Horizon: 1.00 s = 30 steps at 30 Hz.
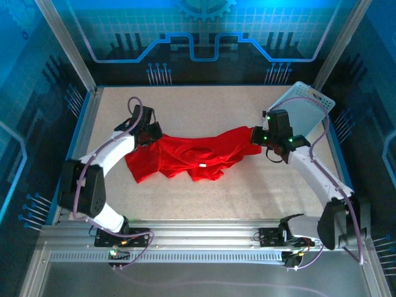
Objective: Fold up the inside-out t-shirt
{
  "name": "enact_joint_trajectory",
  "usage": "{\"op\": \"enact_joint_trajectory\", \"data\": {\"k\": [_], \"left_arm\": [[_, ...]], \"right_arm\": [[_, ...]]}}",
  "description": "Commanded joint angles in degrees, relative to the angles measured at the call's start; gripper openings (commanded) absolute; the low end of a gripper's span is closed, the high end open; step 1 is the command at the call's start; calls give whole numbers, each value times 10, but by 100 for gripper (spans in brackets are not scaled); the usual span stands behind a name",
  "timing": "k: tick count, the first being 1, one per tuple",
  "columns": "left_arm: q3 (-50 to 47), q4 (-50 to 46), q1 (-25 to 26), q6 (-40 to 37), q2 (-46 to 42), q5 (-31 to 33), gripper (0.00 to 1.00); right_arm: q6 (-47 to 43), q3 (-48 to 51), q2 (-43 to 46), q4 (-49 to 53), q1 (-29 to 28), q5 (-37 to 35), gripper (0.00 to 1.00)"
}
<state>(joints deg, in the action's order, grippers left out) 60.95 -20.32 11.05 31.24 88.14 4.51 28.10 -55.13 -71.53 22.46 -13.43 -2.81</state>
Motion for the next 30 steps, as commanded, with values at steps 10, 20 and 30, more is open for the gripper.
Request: {"op": "enact_joint_trajectory", "data": {"k": [10,20,30], "left_arm": [[58,-129,2,13,-342,-2,0],[231,-144,2,12,-448,-121,0],[277,-146,2,18,-434,-126,0]], "right_arm": [[6,-94,281,139,7,31,0],[-23,-312,355,202,6,105,0],[-33,-387,317,205,6,89,0]]}}
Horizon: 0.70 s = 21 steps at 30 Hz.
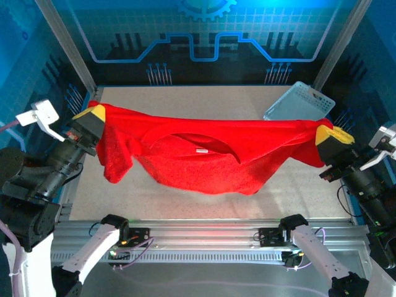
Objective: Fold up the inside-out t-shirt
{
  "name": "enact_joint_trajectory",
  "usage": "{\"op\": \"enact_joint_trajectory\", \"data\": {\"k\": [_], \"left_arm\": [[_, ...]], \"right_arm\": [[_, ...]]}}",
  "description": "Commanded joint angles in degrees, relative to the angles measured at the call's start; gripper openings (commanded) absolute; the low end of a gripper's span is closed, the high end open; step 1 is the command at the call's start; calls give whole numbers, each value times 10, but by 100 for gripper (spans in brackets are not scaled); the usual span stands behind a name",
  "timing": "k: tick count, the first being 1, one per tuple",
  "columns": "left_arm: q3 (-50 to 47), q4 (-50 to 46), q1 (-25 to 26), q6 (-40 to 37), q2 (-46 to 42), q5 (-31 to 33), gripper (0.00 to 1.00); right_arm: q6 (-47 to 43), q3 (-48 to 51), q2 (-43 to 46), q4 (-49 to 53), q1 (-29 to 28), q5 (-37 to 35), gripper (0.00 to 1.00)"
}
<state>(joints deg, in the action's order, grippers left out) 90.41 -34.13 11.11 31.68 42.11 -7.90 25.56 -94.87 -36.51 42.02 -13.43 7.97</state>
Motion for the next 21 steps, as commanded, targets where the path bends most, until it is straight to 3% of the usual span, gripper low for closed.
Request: {"op": "enact_joint_trajectory", "data": {"k": [1,7,13,17,21], "left_arm": [[-33,-6,1,15,36,0,0],[-163,25,1,17,117,24,0],[-262,101,-2,4,268,64,0],[-269,151,-10,9,398,84,0],[-206,160,-29,2,534,90,1]], "right_arm": [[-9,21,-45,6,7,-21,0],[-10,137,-121,-52,7,-39,0],[-13,267,-241,-147,7,-80,0],[-5,305,-371,-213,15,-93,0],[5,253,-520,-239,23,-97,0]]}}
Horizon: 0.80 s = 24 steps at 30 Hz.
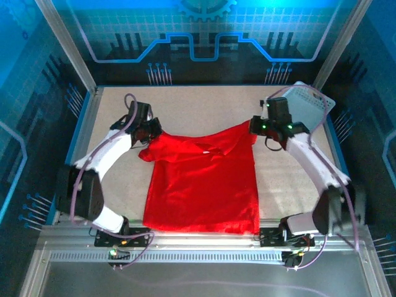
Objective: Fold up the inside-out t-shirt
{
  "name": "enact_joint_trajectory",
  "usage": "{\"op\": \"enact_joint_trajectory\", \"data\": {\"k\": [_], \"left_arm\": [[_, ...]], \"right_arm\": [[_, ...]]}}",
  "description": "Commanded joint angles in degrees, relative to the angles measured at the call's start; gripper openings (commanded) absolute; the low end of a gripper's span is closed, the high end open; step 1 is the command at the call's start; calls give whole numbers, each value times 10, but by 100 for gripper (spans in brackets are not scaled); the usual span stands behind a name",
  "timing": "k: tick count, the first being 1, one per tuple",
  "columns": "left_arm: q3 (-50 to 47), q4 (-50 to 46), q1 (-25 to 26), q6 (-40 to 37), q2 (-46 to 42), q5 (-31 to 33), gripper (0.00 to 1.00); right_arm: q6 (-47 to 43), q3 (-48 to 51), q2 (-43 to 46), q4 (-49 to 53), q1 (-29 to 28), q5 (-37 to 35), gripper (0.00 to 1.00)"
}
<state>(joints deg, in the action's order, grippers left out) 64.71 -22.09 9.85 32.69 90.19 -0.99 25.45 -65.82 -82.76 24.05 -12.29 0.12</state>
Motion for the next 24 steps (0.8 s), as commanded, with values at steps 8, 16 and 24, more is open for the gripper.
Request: {"op": "enact_joint_trajectory", "data": {"k": [8,16,24], "left_arm": [[354,-84,-55,-33,333,54,24],[624,-285,-88,-58,419,76,54],[241,-162,0,-22,155,64,64]], "right_arm": [[5,-334,-314,47,30,-69,17],[-23,-415,-318,112,47,-80,41],[-19,-141,-120,87,-5,-39,56]]}}
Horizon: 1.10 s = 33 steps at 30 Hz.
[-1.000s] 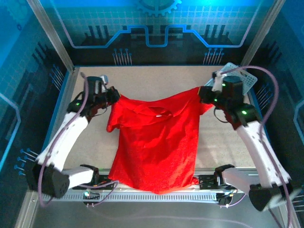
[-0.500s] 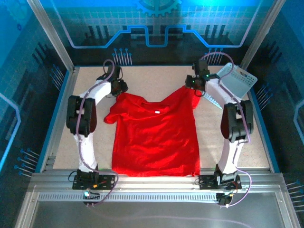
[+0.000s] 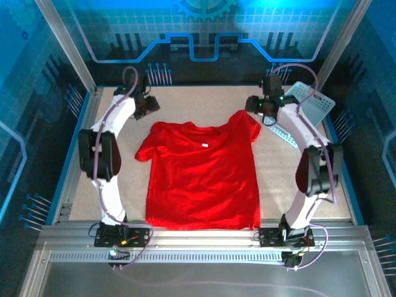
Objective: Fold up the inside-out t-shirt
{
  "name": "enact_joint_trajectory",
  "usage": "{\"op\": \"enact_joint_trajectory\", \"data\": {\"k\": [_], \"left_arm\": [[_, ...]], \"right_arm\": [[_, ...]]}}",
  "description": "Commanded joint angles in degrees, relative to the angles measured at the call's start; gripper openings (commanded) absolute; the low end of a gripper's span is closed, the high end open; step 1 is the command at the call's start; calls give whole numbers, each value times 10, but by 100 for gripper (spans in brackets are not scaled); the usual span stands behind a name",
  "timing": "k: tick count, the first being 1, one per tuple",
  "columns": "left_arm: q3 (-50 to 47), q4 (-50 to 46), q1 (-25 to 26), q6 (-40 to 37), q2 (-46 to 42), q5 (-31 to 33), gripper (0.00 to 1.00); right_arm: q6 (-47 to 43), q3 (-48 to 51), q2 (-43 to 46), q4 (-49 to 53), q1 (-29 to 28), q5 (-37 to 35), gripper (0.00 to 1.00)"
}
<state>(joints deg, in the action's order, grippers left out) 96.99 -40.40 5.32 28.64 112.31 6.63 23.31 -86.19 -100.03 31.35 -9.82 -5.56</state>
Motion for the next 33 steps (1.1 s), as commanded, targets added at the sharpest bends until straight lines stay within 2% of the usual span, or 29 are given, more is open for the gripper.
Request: {"op": "enact_joint_trajectory", "data": {"k": [1,3,6,12,20,25,33], "left_arm": [[-120,33,65,21,-83,-11,64],[-174,59,89,27,-99,-22,64],[-225,110,100,38,-94,-55,64],[-213,153,90,59,-4,-81,62],[-166,182,59,83,86,-80,61],[-127,183,45,88,119,-88,61],[20,148,30,80,203,-114,63]], "right_arm": [[3,91,65,13,-43,18,57],[2,127,71,13,-68,17,57],[3,162,52,-12,-90,27,59],[32,145,-48,-58,-89,55,61],[50,20,-194,-36,-65,44,62],[62,-101,-283,-5,-32,55,62],[55,-333,-415,58,-6,73,62]]}}
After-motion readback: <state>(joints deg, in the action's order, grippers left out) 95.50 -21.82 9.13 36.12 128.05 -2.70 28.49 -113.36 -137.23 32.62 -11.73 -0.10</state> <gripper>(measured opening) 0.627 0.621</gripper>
